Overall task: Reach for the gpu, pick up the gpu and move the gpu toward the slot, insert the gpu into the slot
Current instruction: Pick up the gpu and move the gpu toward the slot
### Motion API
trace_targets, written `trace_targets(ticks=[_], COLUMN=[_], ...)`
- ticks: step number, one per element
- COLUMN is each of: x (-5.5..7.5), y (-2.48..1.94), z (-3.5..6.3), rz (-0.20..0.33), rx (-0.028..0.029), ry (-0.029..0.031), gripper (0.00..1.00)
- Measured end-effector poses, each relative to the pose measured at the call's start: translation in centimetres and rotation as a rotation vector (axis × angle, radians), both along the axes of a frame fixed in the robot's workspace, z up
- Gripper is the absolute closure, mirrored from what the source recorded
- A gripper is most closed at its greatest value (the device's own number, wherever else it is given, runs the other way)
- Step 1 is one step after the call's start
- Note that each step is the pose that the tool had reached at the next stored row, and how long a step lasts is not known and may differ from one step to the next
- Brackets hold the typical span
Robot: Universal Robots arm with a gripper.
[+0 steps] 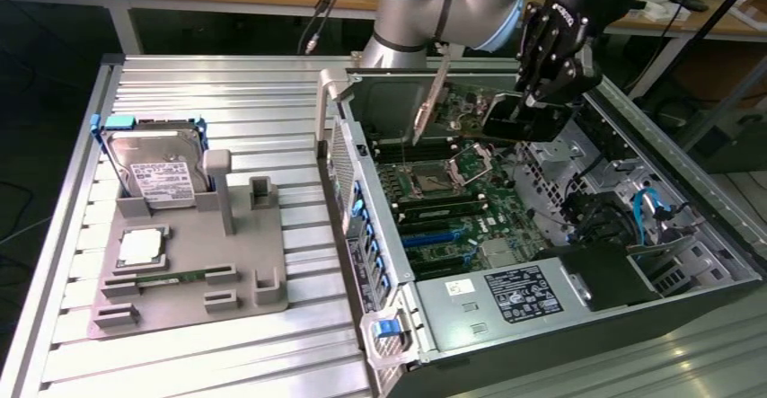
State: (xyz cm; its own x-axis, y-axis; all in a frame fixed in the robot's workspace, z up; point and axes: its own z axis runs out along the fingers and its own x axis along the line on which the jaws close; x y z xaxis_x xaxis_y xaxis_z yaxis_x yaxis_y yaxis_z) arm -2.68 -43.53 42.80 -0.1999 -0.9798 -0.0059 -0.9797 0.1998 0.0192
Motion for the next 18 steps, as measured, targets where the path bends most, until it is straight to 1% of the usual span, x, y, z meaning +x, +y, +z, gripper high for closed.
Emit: trace_targets(ticks=[1,7,11,18], x=[0.2,0.8,1.2,1.2], y=[0.0,0.0,0.0,0.0], z=[-0.04,-0.15,-0.18,-0.19], rz=[0.018,0.089,0.127,0.131], rx=[0.0001,0.0,-0.0001,0.0], ry=[-0.0001,0.0,0.0,0.0], gripper=[0.73,0.73,0.73,0.73])
